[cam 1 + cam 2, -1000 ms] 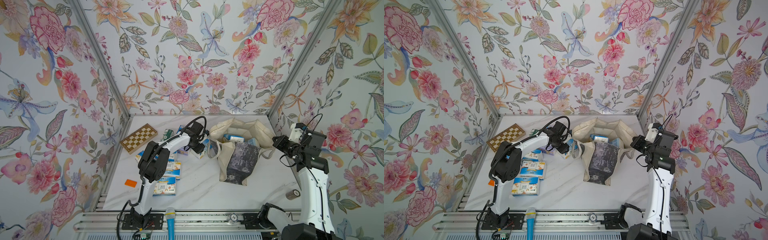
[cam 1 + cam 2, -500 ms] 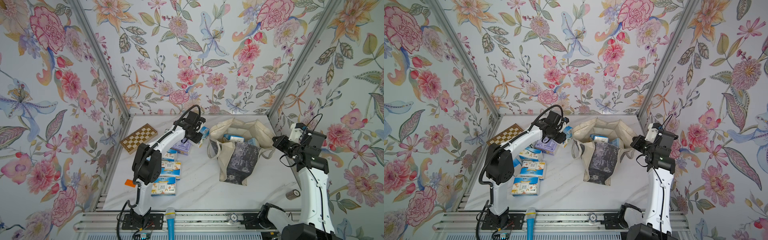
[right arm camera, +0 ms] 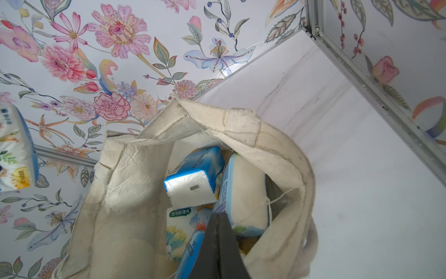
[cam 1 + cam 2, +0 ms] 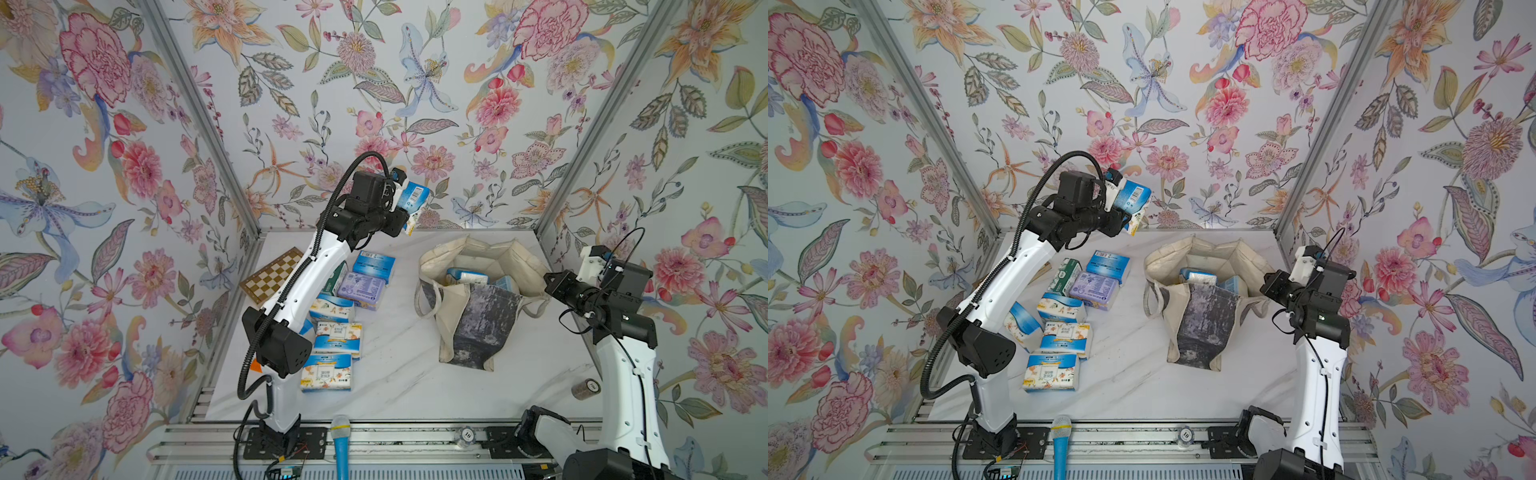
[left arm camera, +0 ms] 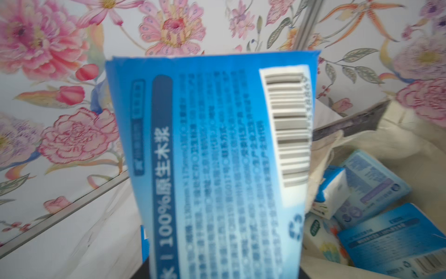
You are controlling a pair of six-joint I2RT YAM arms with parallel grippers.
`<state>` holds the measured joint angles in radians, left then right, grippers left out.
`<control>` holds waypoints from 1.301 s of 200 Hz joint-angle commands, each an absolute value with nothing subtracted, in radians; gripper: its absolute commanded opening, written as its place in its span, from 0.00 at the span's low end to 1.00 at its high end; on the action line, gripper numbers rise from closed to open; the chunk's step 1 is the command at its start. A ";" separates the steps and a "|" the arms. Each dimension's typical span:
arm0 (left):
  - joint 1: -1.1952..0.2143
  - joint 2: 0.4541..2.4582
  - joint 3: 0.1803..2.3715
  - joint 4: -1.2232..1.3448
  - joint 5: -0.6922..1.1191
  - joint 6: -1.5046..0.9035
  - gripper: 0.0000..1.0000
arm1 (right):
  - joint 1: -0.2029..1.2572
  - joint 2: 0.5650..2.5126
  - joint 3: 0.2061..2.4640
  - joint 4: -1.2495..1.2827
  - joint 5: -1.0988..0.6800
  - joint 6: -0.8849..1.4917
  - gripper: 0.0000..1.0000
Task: Put tissues into the canvas bag
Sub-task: Place the pack of facial tissues in the canvas bag.
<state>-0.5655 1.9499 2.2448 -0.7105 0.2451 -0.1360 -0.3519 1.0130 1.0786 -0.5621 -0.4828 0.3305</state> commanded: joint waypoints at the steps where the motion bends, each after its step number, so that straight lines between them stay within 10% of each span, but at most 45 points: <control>1: -0.631 1.992 2.310 -0.676 0.400 -0.127 0.47 | -0.336 1.002 1.071 -0.548 -0.494 0.337 0.05; 173: -0.781 2.270 2.470 -0.938 0.578 -0.057 0.48 | -0.050 1.095 1.042 -0.423 -0.520 0.372 0.04; 260: -0.779 2.277 2.482 -0.979 0.532 -0.049 0.99 | 0.092 1.090 1.070 -0.748 -0.584 0.230 0.04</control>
<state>-0.7753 2.2707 2.4516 -0.9516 0.5598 -0.0479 0.0456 1.0954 1.0618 -0.5949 -0.5533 0.2859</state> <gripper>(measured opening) 0.945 0.047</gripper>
